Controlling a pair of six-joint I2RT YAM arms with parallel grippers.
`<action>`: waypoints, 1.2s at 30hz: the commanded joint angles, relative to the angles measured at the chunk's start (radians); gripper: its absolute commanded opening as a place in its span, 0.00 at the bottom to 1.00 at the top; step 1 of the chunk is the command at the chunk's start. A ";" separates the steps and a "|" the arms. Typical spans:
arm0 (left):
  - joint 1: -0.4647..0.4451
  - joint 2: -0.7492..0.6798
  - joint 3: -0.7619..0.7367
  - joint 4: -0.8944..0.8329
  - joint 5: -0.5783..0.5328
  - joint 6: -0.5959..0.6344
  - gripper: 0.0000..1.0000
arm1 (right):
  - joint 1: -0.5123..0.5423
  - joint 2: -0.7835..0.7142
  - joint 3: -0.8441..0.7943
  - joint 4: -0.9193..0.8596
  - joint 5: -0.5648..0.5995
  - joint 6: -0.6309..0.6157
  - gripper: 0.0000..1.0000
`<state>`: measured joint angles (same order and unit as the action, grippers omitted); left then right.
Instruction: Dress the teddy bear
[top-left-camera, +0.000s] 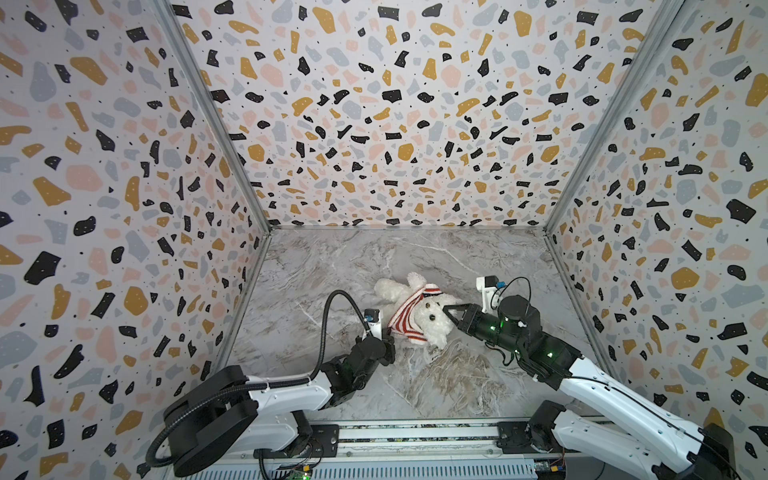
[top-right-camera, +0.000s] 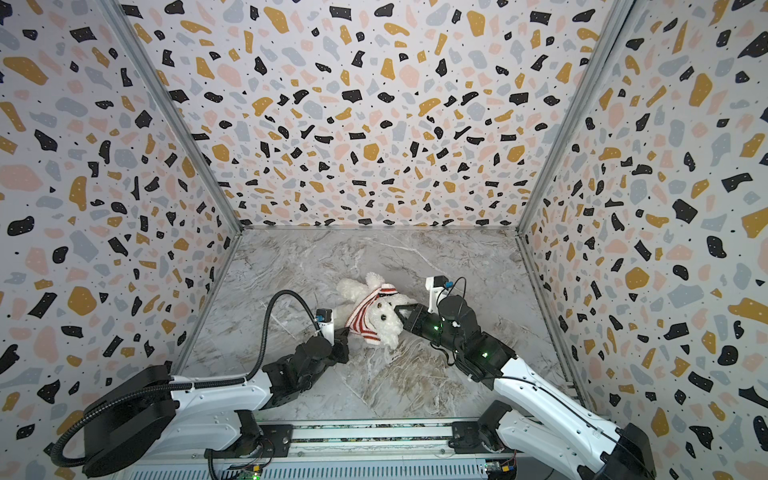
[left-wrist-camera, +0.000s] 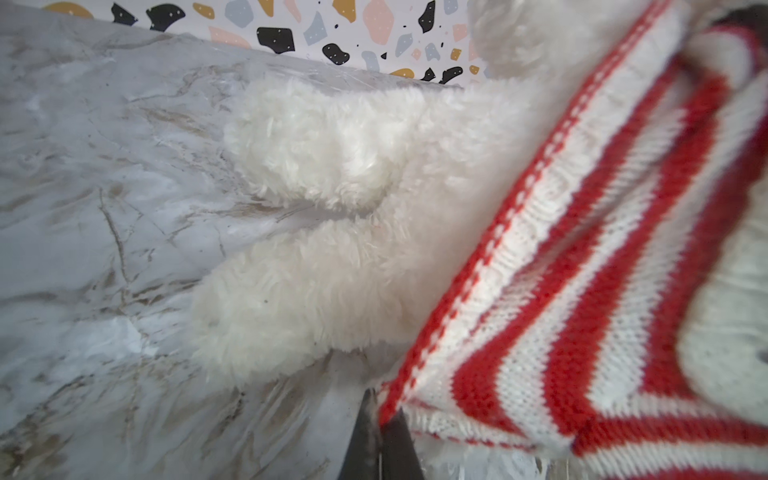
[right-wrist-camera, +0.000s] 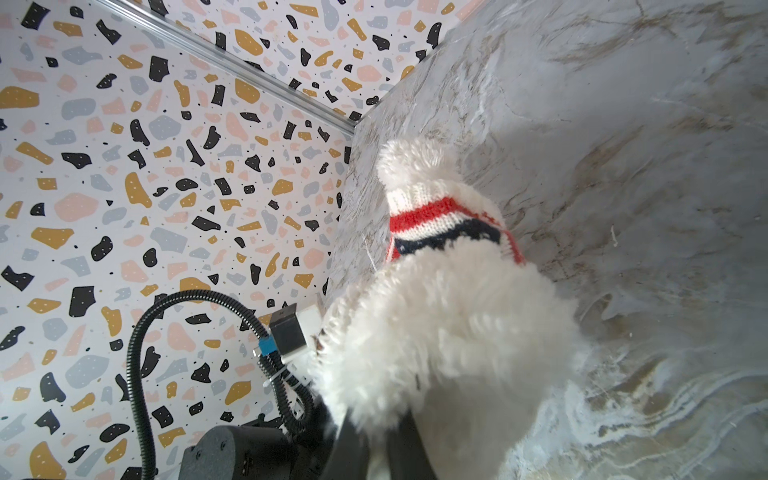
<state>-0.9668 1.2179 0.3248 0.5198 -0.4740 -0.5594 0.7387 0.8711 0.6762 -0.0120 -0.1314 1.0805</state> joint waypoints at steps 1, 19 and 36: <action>-0.004 -0.031 0.014 -0.084 -0.073 0.061 0.00 | -0.010 -0.044 0.037 0.069 0.050 0.018 0.00; -0.005 -0.214 -0.121 0.086 0.218 -0.017 0.39 | -0.035 0.081 0.099 0.140 -0.117 -0.478 0.00; 0.076 -0.598 0.018 -0.343 0.206 -0.094 0.59 | -0.044 0.140 0.171 0.082 -0.404 -1.229 0.00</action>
<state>-0.9169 0.6395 0.2707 0.2825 -0.2699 -0.6426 0.6933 1.0313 0.8131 0.0387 -0.4706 -0.0021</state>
